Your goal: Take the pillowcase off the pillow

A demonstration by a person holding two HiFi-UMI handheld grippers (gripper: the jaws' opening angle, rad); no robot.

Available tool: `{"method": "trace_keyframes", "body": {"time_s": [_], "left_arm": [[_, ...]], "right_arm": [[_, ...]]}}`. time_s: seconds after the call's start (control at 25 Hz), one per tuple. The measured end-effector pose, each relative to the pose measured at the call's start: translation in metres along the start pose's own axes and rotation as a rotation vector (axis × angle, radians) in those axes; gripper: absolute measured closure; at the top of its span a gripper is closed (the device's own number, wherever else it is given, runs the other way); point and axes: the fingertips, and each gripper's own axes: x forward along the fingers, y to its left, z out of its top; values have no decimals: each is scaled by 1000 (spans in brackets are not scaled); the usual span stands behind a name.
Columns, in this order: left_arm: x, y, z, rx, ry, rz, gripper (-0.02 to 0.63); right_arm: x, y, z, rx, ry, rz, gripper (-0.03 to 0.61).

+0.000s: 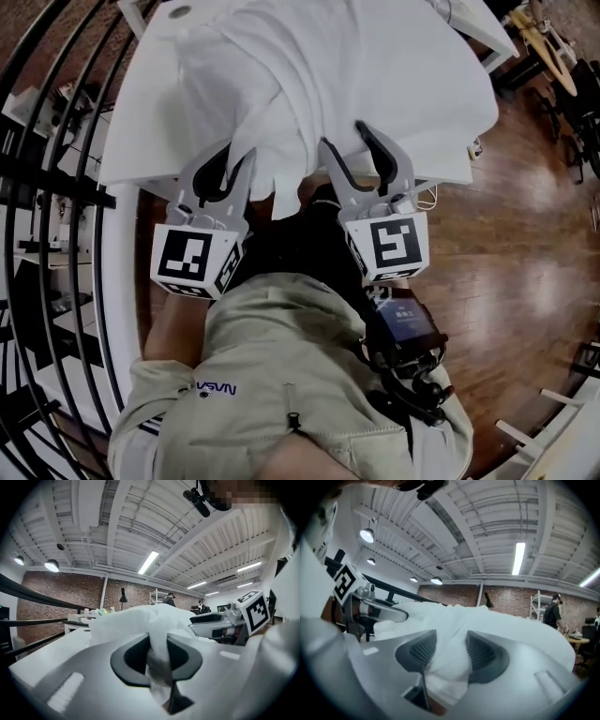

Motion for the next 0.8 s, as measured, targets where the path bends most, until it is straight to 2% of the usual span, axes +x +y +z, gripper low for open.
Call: {"method": "trace_keyframes", "body": {"time_s": [0.04,0.08,0.12,0.16,0.32,0.48,0.56,0.68,0.8], "left_arm": [[-3,5,2,1,-4,8,559],[-7,12,4,0,-11,18,565],[-11,20,6,-6,-20,31,568],[-16,28,8,-13,-31,47,571],[-41,63,20,-7,-73,119,575],[-62,99,30,-1,-96,187,578],[-72,115,28,-9,-95,213,578],[-78,126,12,-15,-70,229,580],[-66,120,-12,-110,-32,167,580]], "right_arm": [[3,1,3,-12,-9,-23,389],[6,2,6,-16,-16,-39,440],[8,2,8,-14,-20,-47,520],[9,2,10,-10,-24,-52,557],[2,-8,15,-19,-28,-123,566],[-16,-46,8,-35,0,-245,568],[-25,-61,2,-24,9,-278,568],[-26,-62,-4,-18,25,-275,568],[-18,-54,-11,-8,67,-187,568]]}}
